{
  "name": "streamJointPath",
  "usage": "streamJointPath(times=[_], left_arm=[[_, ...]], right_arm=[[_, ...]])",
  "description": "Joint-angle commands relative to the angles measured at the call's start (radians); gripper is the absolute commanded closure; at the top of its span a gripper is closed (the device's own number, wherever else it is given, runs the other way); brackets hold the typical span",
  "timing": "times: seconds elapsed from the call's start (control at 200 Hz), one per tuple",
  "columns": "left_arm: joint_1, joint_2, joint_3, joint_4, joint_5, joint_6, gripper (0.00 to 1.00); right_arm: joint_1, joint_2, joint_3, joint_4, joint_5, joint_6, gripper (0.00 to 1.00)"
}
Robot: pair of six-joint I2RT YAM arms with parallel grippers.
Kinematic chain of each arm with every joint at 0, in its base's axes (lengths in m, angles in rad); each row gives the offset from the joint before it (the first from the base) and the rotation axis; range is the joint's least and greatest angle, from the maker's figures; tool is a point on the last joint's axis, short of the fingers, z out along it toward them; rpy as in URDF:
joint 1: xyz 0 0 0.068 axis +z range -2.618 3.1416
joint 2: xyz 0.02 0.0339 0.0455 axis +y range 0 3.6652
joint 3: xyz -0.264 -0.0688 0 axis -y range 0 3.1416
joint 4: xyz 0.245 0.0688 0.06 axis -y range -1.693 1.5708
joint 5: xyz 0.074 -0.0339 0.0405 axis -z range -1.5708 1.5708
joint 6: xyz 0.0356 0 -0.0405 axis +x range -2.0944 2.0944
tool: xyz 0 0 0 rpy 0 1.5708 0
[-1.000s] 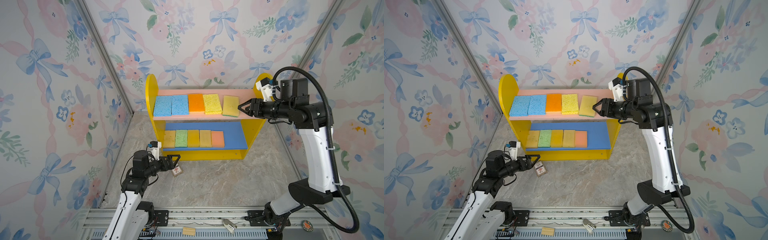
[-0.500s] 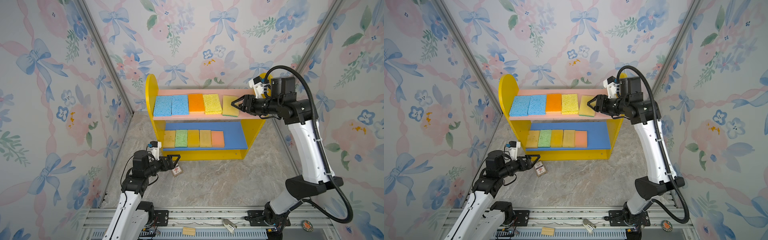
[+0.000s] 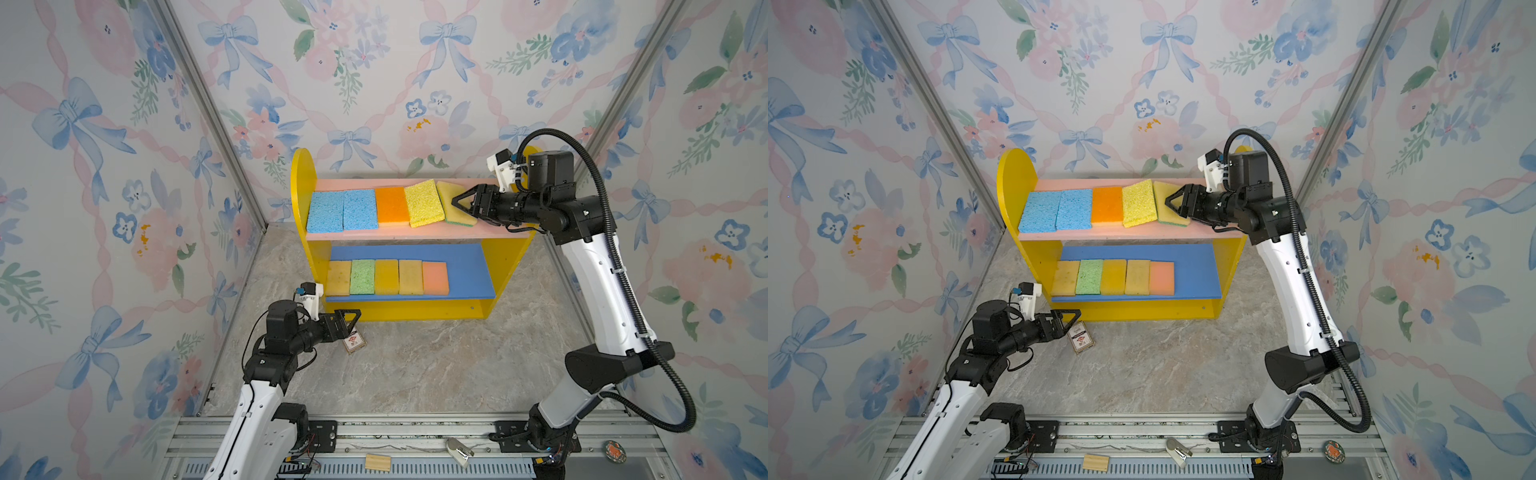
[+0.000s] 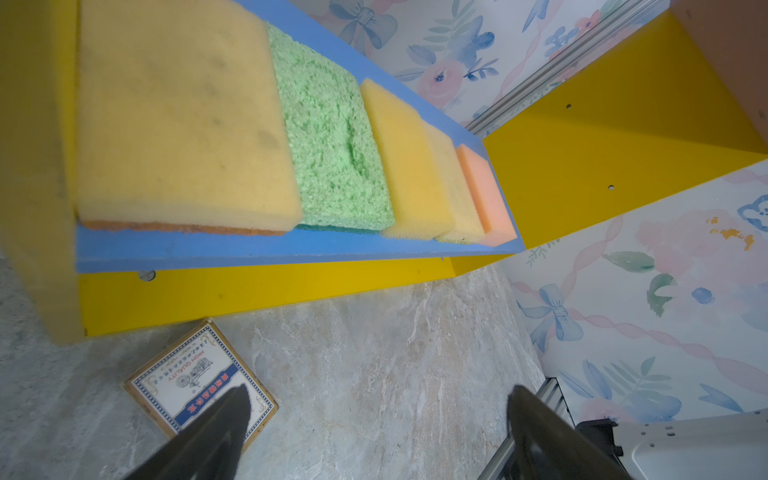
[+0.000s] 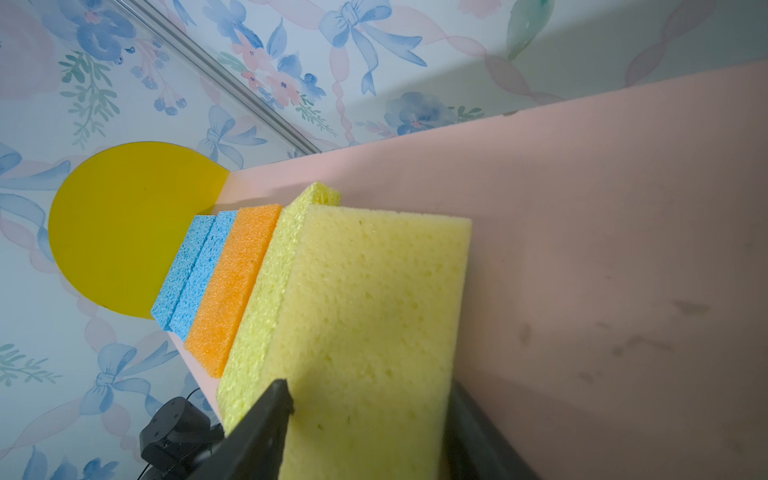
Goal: Place and organize the cleaning sponges onto the shelf
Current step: 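Lower the sponge onto the pink top board beside the yellow sponge and release, then draw the right gripper back from the placed sponge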
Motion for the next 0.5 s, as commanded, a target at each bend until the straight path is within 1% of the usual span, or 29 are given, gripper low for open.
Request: streamJointPath(times=[0.0,0.025,0.055,0.23,0.375,0.495], left_arm=[[-0.002,0.006,0.000,-0.005,0.012,0.022,0.02],[-0.002,0.008,0.000,-0.004,0.013,0.022,0.02],[-0.002,0.009,0.000,-0.005,0.014,0.022,0.02],[-0.005,0.016,-0.001,-0.005,0.015,0.022,0.02],[-0.005,0.017,0.000,-0.005,0.014,0.022,0.02],[-0.005,0.020,0.000,-0.005,0.013,0.022,0.02]], right_arm=[[0.008,-0.035,-0.027,-0.047,0.074,-0.015,0.36],[0.006,-0.034,-0.029,-0.050,0.080,-0.019,0.35],[0.005,-0.068,-0.035,-0.048,0.083,-0.021,0.35],[0.002,-0.095,-0.063,-0.034,0.083,-0.022,0.33],[0.003,-0.101,-0.086,-0.019,0.058,-0.014,0.33],[0.007,-0.114,-0.130,0.030,0.024,0.014,0.34]])
